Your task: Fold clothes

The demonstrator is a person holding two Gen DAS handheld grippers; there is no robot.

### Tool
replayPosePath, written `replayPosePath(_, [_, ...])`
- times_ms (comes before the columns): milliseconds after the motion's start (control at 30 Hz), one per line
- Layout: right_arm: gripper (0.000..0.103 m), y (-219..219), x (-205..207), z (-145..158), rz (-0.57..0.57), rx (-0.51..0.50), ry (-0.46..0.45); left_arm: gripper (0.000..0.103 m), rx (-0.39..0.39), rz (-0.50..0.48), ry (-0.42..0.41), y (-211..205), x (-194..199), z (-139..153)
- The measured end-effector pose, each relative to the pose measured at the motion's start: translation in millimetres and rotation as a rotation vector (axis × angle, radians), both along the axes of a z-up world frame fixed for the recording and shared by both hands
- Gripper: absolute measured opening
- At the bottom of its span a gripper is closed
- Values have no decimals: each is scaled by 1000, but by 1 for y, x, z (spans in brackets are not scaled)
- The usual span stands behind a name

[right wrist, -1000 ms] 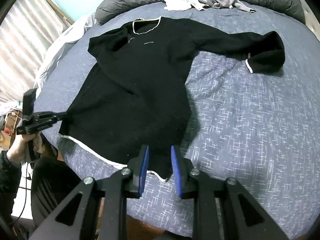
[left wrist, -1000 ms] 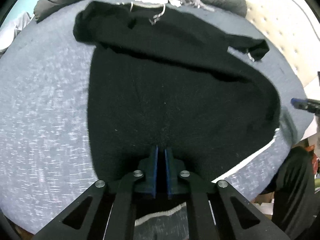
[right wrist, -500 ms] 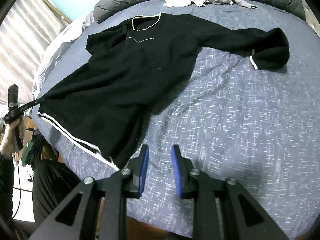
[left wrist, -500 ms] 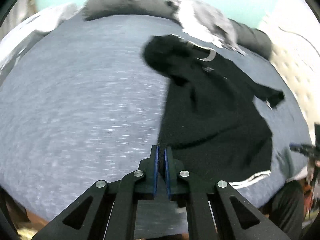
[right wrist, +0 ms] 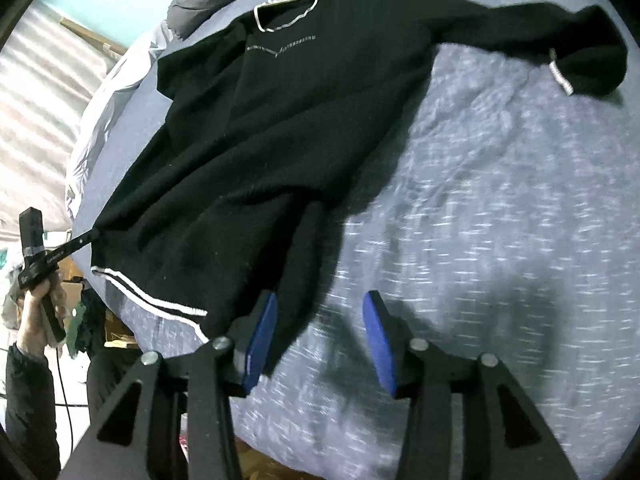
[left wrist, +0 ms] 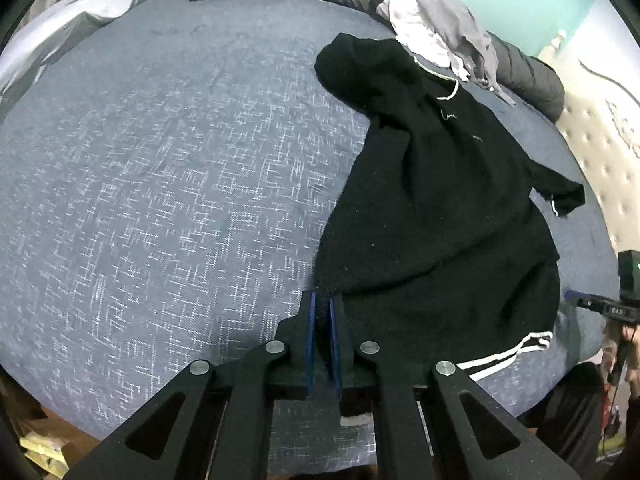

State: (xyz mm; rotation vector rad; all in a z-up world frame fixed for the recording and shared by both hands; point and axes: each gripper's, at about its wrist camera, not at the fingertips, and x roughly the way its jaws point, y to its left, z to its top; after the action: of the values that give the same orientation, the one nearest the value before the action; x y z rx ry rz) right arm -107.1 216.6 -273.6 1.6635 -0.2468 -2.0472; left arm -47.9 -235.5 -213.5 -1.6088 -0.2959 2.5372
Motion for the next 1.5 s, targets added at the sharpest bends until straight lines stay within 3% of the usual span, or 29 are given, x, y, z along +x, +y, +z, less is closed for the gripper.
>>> replayPosePath(100, [46, -9, -3, -10, -9, -20, -26, 16, -6, -15, -14, 2, -2, -4])
replayPosePath(200, [46, -20, -4, -15, 11, -12, -19, 17, 8, -23, -21, 4, -3, -8])
replayPosePath(267, [33, -25, -3, -14, 23, -16, -1, 16, 0, -29, -28, 6, -3, -12])
replayPosePath(300, [14, -26, -4, -13, 27, -20, 5, 16, -5, -34, -32, 8, -3, -13])
replayPosePath(367, [6, -26, -4, -8, 29, -15, 24, 14, -13, -45, -34, 11, -3, -14])
replayPosePath(400, [6, -23, -4, -3, 29, -15, 37, 6, -15, -50, -32, 13, -3, -13])
replayPosePath(767, [5, 51, -8, 85, 10, 18, 198, 6, -26, -143, -2, 48, 2, 15])
replayPosePath(933, [5, 94, -10, 103, -47, 54, 230, 6, 20, -199, 6, 87, 3, 28])
replayPosePath(1067, [5, 113, -5, 94, -63, 89, 227, 6, 21, -241, -10, 120, 2, 24])
replayPosePath(1200, [5, 125, 0, 66, -70, 124, 187, 6, -2, -272, -59, 140, 4, 5])
replayPosePath(1300, [5, 127, 4, 40, -70, 135, 141, 6, -4, -256, -112, 136, 6, -16])
replayPosePath(1500, [6, 131, 4, 36, -69, 139, 116, 6, 22, -211, -175, 117, 10, -38])
